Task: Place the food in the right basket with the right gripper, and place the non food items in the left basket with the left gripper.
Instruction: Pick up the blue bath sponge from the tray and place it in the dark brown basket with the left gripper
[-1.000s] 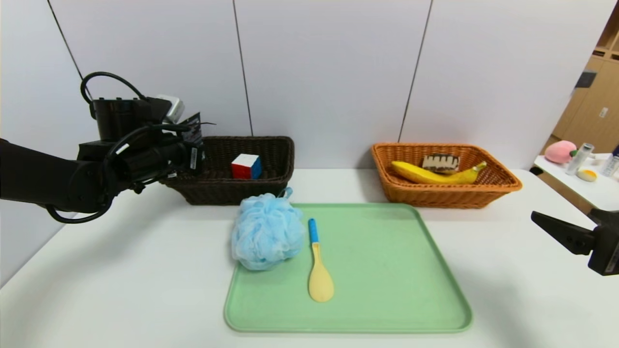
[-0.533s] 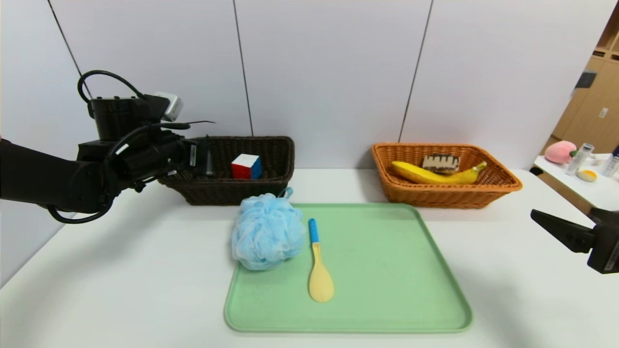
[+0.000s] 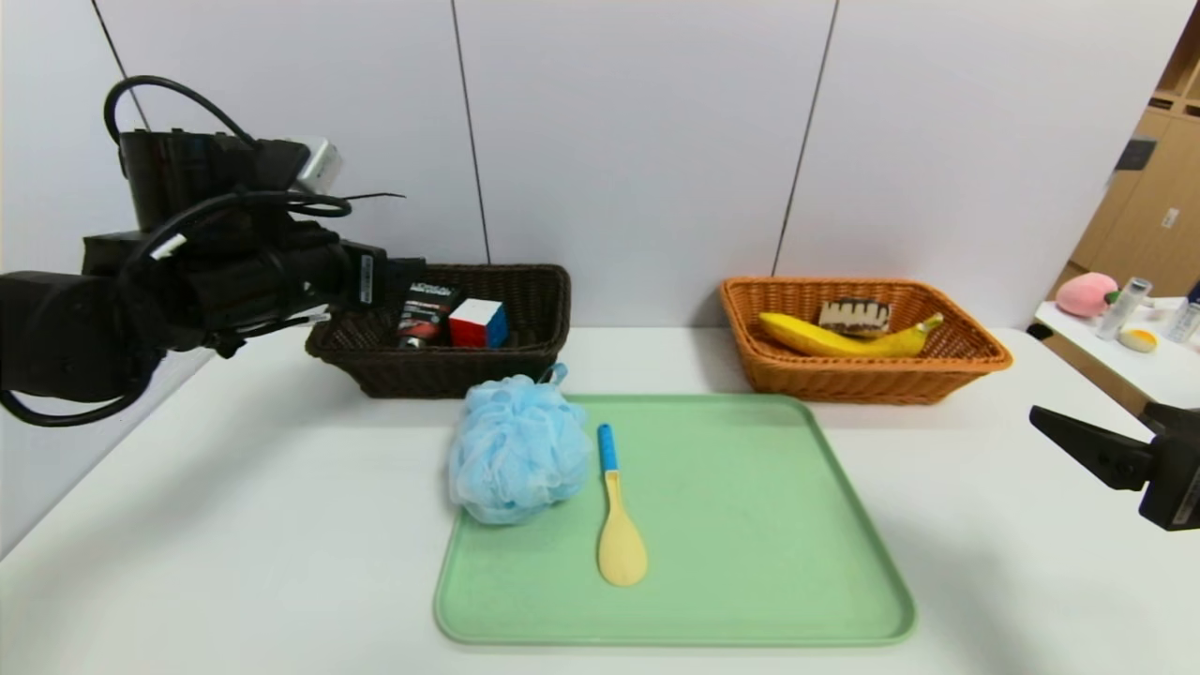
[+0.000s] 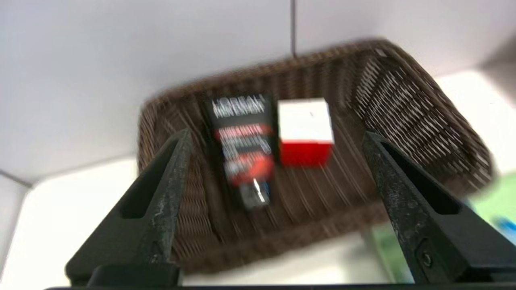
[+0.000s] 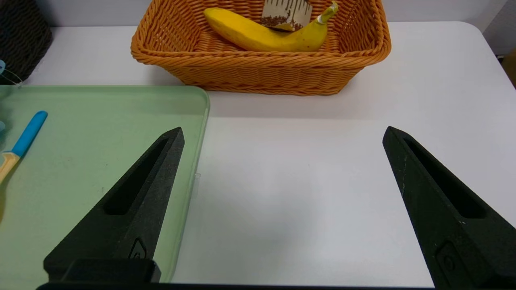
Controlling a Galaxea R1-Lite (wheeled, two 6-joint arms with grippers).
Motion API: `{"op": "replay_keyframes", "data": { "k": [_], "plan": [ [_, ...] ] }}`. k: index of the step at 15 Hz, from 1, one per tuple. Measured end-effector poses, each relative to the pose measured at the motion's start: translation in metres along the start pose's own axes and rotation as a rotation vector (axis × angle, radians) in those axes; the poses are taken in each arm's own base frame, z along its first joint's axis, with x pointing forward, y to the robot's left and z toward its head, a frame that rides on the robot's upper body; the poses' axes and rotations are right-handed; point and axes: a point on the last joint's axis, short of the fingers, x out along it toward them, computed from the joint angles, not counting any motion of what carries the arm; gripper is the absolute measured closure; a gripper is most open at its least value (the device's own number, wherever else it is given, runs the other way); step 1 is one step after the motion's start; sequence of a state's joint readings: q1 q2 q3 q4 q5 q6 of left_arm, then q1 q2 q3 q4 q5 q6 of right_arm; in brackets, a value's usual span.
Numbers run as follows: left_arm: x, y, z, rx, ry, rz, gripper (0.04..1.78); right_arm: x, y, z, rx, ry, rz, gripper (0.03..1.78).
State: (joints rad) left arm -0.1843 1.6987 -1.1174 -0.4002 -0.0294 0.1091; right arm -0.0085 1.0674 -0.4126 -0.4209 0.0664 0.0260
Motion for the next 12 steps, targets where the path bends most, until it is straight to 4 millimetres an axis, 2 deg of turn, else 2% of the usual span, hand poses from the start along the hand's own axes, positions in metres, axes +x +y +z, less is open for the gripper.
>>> {"op": "replay_keyframes", "data": {
  "k": [3, 6, 9, 12],
  "plan": [
    [-0.047, -0.023, 0.007, -0.084, 0.171, -0.085, 0.26, -0.001, 0.0, -0.003, 0.001, 0.008, -0.002, 0.11],
    [-0.088, -0.045, -0.008, -0.166, 0.373, -0.157, 0.21, -0.002, 0.0, -0.004, -0.001, 0.006, -0.003, 0.11],
    [-0.104, -0.065, -0.016, -0.232, 0.41, -0.185, 0.18, -0.004, 0.0, -0.006, -0.001, 0.009, -0.005, 0.11],
    [-0.103, -0.084, -0.016, -0.3, 0.379, -0.18, 0.16, -0.01, 0.0, -0.01, -0.001, 0.002, -0.006, 0.11]
  ]
}}
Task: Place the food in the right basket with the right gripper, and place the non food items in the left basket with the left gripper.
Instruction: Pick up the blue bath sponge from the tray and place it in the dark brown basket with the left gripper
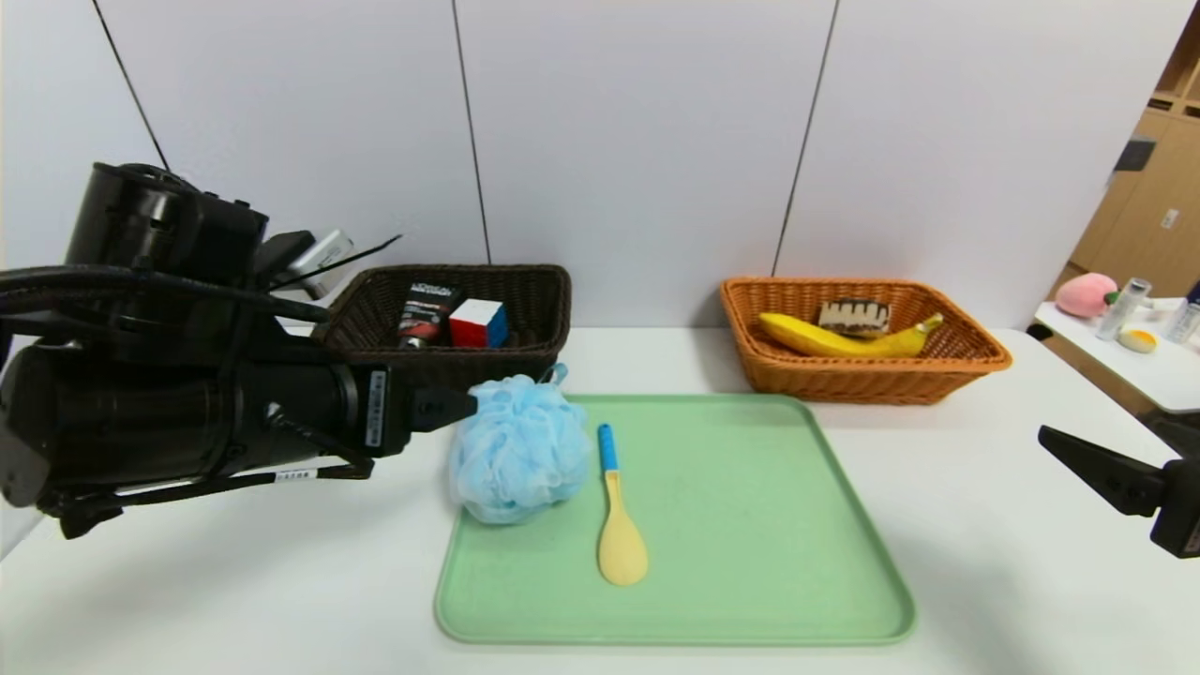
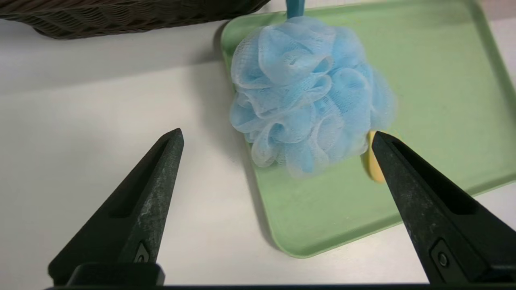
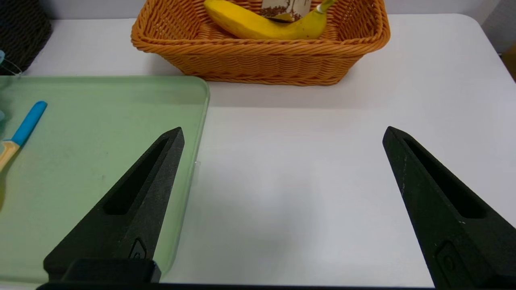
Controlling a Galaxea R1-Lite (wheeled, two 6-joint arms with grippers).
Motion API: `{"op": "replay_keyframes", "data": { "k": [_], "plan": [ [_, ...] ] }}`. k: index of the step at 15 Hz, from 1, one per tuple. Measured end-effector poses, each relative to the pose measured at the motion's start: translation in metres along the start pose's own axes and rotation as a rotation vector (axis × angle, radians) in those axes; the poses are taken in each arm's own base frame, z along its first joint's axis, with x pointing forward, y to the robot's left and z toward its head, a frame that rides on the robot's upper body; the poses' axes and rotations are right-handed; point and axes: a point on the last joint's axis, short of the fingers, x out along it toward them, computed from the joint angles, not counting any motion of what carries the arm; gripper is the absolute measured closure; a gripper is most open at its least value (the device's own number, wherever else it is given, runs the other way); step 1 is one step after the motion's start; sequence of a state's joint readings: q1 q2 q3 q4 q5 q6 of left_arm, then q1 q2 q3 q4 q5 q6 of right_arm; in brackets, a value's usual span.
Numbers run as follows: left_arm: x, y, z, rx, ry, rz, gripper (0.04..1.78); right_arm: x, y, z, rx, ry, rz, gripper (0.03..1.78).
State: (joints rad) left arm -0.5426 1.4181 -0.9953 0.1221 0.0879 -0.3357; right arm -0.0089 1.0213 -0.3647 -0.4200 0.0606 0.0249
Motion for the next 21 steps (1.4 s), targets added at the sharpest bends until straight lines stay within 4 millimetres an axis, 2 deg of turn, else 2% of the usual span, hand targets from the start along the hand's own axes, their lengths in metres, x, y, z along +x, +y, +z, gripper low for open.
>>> {"op": "replay_keyframes", "data": {
  "k": [5, 14, 19, 20, 21],
  "plan": [
    [0.032, -0.022, -0.01, -0.033, -0.071, 0.033, 0.15, -0.006, 0.0, 0.001, -0.002, -0.024, -0.001, 0.11],
    [0.086, -0.023, -0.035, -0.021, -0.041, 0.047, 0.13, -0.006, 0.0, 0.001, 0.0, -0.026, -0.001, 0.11],
    [0.106, -0.022, -0.046, -0.002, -0.01, 0.073, 0.13, -0.006, 0.0, 0.002, 0.001, -0.031, -0.001, 0.11],
    [0.108, -0.021, -0.047, 0.004, -0.019, 0.08, 0.32, -0.007, 0.0, 0.003, 0.0, -0.033, -0.001, 0.11],
    [0.11, -0.021, -0.047, 0.009, -0.03, 0.077, 0.39, -0.007, 0.0, 0.003, 0.001, -0.033, -0.001, 0.11]
  ]
}}
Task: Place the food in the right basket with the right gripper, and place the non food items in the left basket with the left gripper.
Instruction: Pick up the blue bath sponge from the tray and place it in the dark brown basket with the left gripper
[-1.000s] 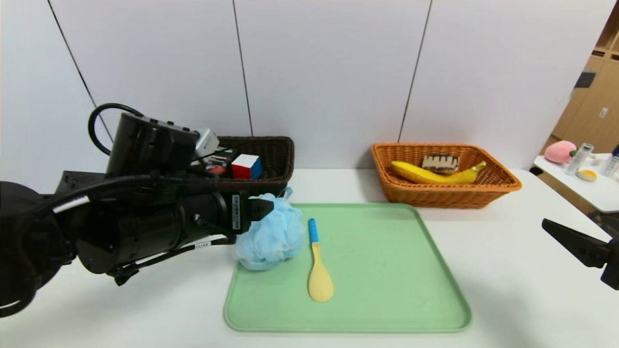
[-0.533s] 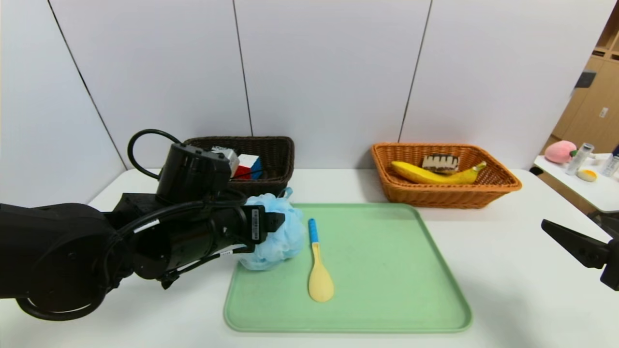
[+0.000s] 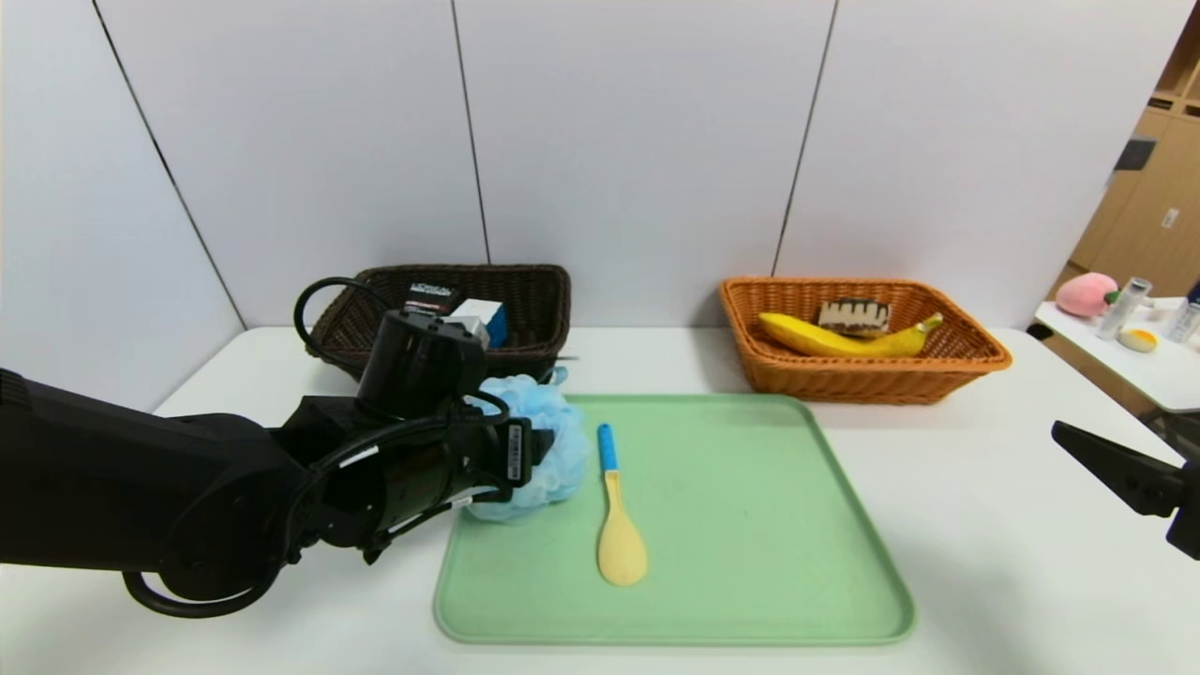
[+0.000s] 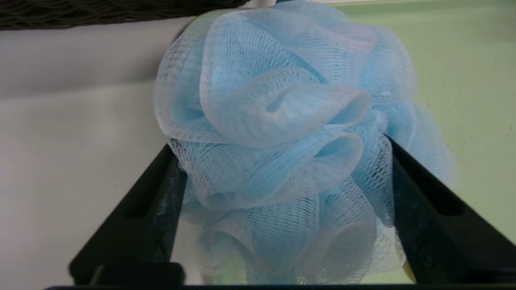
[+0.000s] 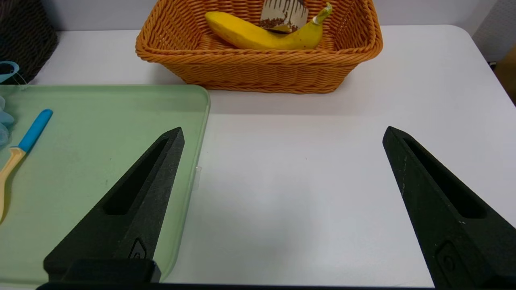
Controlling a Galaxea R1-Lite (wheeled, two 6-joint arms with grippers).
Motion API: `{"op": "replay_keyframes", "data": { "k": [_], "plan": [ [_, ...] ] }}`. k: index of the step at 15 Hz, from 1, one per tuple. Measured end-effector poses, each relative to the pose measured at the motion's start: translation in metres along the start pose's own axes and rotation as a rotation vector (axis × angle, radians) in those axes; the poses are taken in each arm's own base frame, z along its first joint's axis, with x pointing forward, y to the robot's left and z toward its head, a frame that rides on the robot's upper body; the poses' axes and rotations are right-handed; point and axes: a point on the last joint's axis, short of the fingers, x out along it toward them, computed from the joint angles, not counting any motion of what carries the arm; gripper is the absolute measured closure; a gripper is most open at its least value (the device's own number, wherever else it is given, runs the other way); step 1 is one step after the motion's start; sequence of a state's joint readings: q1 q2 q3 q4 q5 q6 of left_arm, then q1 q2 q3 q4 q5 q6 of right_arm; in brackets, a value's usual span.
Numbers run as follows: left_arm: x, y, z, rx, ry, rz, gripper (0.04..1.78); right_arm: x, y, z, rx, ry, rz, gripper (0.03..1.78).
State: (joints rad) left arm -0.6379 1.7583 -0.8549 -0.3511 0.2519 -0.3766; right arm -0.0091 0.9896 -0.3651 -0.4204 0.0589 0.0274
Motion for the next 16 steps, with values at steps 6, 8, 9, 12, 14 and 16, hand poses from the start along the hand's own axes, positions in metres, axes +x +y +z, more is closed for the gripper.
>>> {"op": "replay_keyframes", "data": {
  "k": [6, 8, 9, 12, 14, 16],
  "plan": [
    [-0.004, 0.001, 0.0, 0.031, -0.015, -0.007, 0.25, 0.0, 0.0, -0.001, 0.0, 0.002, 0.0, 0.11],
    [-0.009, 0.0, 0.002, 0.032, -0.023, -0.014, 0.21, 0.0, 0.0, -0.002, 0.001, 0.007, 0.0, 0.11],
    [-0.013, -0.001, 0.001, 0.037, -0.028, -0.02, 0.2, 0.0, 0.0, -0.003, 0.003, 0.011, -0.001, 0.11],
    [-0.018, 0.0, -0.001, 0.071, -0.046, -0.026, 0.27, -0.001, 0.0, -0.005, 0.002, 0.014, -0.002, 0.11],
    [-0.019, 0.0, 0.0, 0.072, -0.071, -0.037, 0.6, -0.002, 0.0, -0.006, 0.002, 0.014, -0.001, 0.11],
    [-0.019, 0.001, -0.001, 0.073, -0.07, -0.038, 0.85, -0.003, 0.0, -0.006, 0.002, 0.013, -0.002, 0.11]
  ]
}}
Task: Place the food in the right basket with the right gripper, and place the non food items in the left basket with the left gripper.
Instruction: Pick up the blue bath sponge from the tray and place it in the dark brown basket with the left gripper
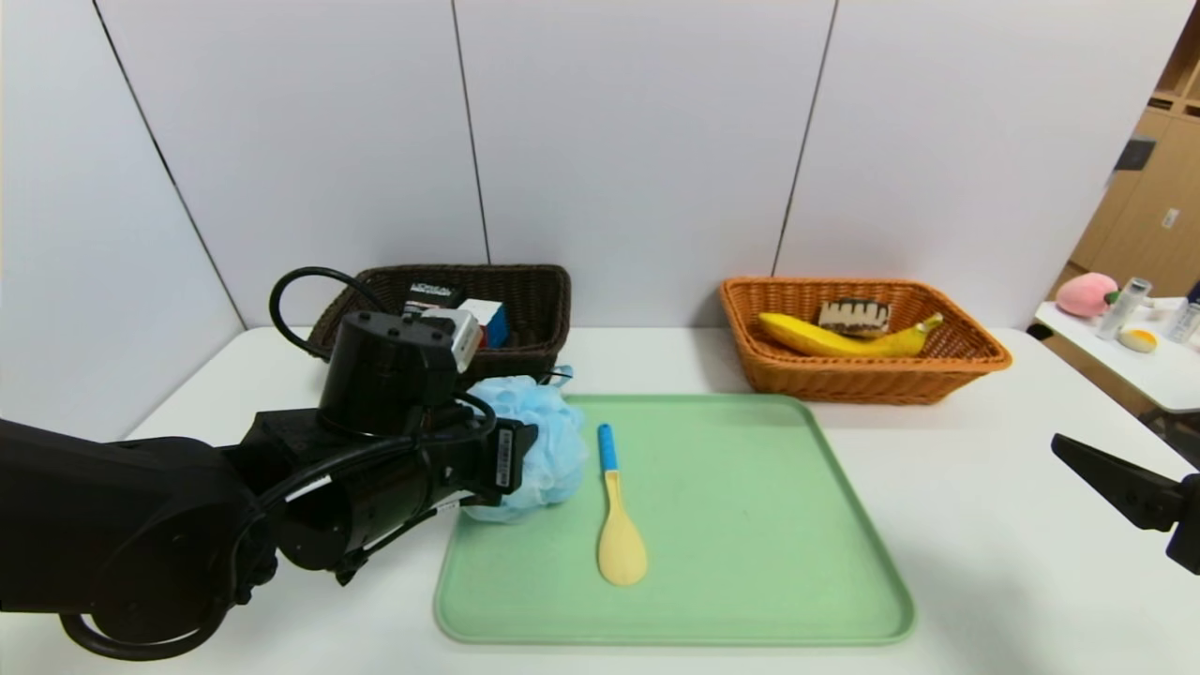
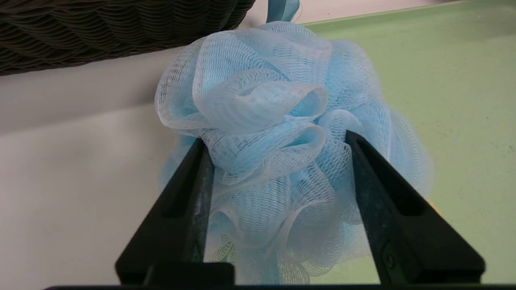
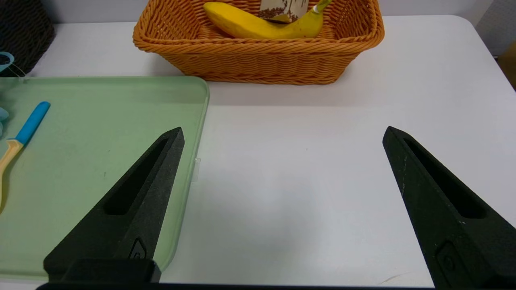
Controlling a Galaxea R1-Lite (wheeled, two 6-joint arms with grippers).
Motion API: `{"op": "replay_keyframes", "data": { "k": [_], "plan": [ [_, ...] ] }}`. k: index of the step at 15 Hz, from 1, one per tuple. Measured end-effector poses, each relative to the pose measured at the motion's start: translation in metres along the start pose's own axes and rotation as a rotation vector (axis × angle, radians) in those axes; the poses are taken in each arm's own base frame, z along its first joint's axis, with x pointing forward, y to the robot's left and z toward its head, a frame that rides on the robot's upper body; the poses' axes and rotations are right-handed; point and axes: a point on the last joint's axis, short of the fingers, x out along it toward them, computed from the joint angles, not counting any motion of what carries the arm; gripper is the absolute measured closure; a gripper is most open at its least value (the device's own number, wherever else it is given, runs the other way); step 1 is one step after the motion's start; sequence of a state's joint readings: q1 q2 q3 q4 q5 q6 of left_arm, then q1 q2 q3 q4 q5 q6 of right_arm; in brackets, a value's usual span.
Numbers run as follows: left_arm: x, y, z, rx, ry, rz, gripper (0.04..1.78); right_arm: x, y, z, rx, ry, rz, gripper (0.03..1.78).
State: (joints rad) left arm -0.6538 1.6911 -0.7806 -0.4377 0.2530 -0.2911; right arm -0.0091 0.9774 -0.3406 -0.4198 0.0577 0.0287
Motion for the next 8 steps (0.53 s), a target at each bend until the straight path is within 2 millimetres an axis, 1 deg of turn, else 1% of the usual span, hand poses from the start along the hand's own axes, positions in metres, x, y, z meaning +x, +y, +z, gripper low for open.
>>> {"op": "replay_keyframes", "data": {
  "k": [2, 3, 4, 8],
  "plan": [
    [-0.002, 0.0, 0.0, 0.0, 0.001, -0.003, 1.04, 0.0, 0.0, 0.0, 0.0, 0.0, 0.0, 0.11],
    [-0.004, 0.0, 0.001, -0.001, -0.001, -0.005, 1.32, -0.001, 0.0, 0.0, 0.0, -0.001, 0.0, 0.11],
    [-0.006, 0.0, 0.002, 0.0, -0.006, -0.006, 1.74, -0.001, 0.0, 0.0, 0.0, 0.0, 0.002, 0.11],
    [-0.021, 0.0, 0.014, 0.027, -0.061, -0.033, 1.74, -0.001, 0.0, -0.002, 0.0, 0.005, 0.001, 0.11]
  ]
}}
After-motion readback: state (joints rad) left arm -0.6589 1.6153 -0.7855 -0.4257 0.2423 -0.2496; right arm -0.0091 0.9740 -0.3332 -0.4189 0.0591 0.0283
